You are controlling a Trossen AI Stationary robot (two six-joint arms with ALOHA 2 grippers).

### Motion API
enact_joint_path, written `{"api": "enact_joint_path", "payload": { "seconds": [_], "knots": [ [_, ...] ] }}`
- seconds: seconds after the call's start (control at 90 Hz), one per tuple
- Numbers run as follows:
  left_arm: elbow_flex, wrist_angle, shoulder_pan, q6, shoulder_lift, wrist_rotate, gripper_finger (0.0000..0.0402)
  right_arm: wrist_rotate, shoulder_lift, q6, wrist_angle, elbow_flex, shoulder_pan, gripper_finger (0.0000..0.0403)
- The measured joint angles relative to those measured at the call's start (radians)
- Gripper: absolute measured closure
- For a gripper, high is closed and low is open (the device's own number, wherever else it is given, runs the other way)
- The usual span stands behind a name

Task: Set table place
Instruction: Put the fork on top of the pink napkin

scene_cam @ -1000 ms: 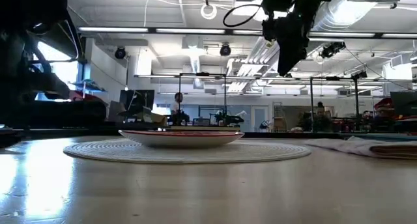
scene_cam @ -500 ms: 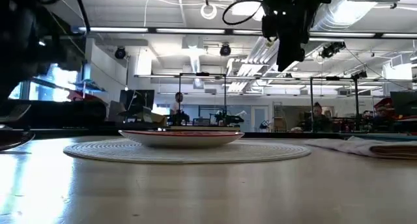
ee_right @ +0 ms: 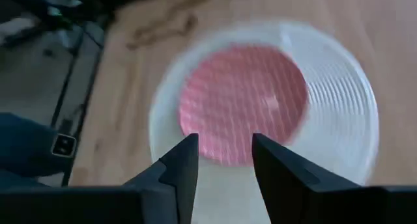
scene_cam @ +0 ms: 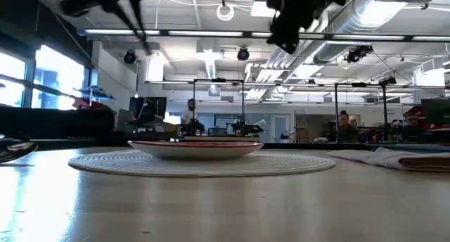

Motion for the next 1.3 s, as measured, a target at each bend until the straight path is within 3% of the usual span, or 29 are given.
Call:
{"api": "enact_joint_path", "payload": {
  "seconds": [0.111,0.311,0.467,0.578,0.7,0.922,1.3],
  "knots": [
    [0.063,0.101,0.104,0.222,0.021,-0.039,0.0402,0.061,0.000,-0.001,0.150,0.000,0.063,0.0279],
    [0.105,0.376,0.225,0.528,0.041,-0.048,0.0401,0.314,0.000,0.087,0.324,0.000,0.121,0.0260],
    [0.105,0.535,0.260,0.637,0.041,0.003,0.0401,0.438,0.000,0.145,0.390,0.000,0.121,0.0210],
    [0.105,0.607,0.263,0.675,0.041,0.018,0.0401,0.466,0.003,0.166,0.447,0.000,0.119,0.0175],
    [0.105,0.661,0.262,0.705,0.041,0.023,0.0401,0.468,0.030,0.166,0.500,0.003,0.122,0.0168],
    [0.105,0.676,0.259,0.725,0.041,0.032,0.0401,0.528,0.116,0.166,0.494,0.098,0.134,0.0210],
    [0.105,0.676,0.242,0.742,0.049,0.041,0.0401,0.625,0.206,0.162,0.347,0.265,0.133,0.0348]
  ]
}}
